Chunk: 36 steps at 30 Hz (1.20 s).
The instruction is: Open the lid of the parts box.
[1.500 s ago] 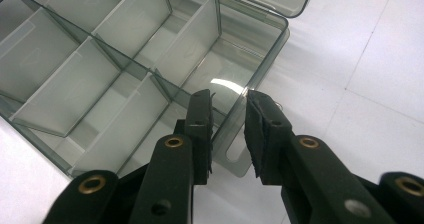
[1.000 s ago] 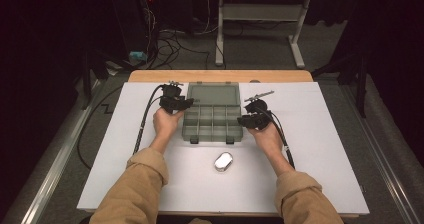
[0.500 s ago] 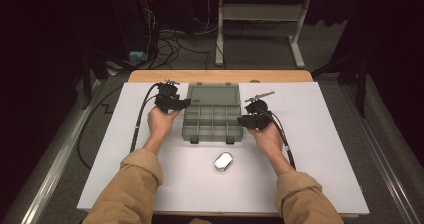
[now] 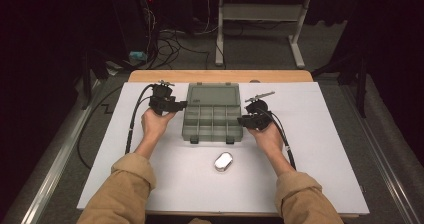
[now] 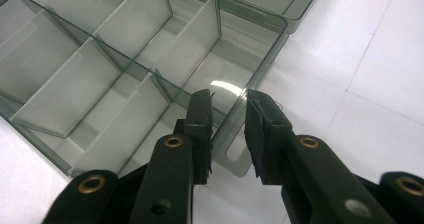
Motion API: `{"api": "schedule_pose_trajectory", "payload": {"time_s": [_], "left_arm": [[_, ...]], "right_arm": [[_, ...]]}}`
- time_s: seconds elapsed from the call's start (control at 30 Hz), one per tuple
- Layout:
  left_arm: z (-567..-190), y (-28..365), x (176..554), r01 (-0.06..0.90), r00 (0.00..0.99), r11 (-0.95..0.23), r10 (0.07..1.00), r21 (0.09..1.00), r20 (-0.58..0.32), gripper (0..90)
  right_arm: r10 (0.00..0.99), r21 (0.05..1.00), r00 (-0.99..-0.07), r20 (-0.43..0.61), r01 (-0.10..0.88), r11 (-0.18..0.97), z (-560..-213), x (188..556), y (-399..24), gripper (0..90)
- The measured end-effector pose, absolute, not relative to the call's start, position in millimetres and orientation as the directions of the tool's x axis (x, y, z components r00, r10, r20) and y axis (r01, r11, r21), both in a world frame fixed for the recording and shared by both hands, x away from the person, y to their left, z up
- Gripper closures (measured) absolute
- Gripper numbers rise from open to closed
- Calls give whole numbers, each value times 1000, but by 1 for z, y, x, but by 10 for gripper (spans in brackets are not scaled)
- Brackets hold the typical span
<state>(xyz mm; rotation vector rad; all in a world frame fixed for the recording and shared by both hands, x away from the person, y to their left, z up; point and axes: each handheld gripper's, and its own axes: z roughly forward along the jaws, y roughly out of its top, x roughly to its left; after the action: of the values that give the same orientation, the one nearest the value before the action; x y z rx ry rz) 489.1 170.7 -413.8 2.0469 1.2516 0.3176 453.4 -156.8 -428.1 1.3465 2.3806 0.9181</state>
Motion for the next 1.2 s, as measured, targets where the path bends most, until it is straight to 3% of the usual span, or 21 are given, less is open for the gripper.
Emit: {"api": "schedule_pose_trajectory", "payload": {"time_s": [0.43, 0.6, 1.2], "left_arm": [[-404, 173, 467, 624, 544, -323, 833, 712, -99, 416], [-401, 173, 458, 607, 565, -333, 820, 722, -97, 421], [-404, 184, 428, 568, 593, -318, 798, 759, -109, 430]], "right_arm": [[827, 643, -559, 58, 655, 397, -428, 452, -156, 722], [819, 648, -570, 62, 647, 402, -427, 450, -155, 670], [810, 719, -576, 111, 609, 334, -417, 428, -186, 609]]}}
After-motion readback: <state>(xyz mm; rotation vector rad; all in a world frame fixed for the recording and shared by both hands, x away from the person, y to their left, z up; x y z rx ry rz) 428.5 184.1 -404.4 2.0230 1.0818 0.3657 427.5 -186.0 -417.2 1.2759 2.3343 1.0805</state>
